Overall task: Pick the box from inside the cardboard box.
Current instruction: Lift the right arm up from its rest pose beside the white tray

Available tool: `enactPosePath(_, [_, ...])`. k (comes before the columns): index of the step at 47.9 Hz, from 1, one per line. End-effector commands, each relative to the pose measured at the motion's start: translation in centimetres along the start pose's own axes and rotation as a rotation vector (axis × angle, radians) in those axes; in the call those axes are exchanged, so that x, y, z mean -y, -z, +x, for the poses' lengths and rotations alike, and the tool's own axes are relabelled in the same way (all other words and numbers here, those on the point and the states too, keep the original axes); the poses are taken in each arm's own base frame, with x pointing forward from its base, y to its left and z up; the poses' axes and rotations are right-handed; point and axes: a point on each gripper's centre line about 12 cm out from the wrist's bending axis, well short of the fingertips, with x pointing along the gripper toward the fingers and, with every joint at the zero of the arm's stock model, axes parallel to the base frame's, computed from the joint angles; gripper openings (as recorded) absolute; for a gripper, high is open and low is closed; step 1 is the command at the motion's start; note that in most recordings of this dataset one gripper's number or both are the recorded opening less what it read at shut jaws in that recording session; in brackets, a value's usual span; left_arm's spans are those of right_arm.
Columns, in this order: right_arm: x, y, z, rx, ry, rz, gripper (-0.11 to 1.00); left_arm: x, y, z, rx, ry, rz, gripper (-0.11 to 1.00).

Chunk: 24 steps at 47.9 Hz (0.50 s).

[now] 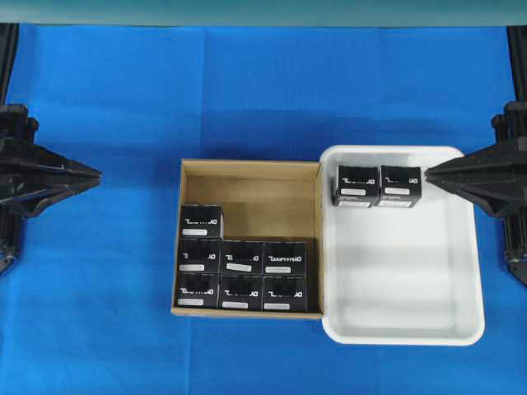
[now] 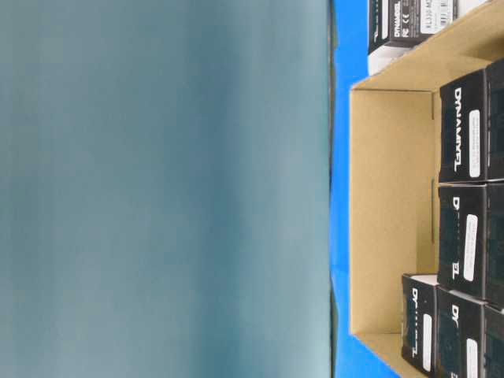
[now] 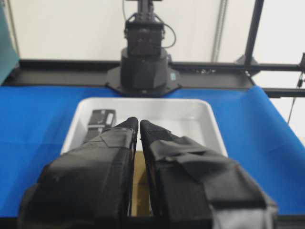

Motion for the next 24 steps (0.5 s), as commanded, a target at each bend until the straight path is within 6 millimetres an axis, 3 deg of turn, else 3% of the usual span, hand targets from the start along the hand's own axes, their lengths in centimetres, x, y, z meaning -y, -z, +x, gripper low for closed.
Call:
enactPosePath(1, [0.0,-0.3,0.1,0.009,0.000,0.014,0.14,-0.4,-1.0,0.2,0.011,-0.018,0.009,0.14])
enactPosePath(11, [0.1,0.3,0.2,-0.101,0.017,0.158,0.02,-0.1,-2.1,0.6,-0.057,-0.004,0.008,-0.03])
enactPosePath(24, [-0.1,-0.1,1.0,-0.284,0.033,0.273,0.02,0.4,-3.5,0.9,-0.123,0.021,0.015,-0.05])
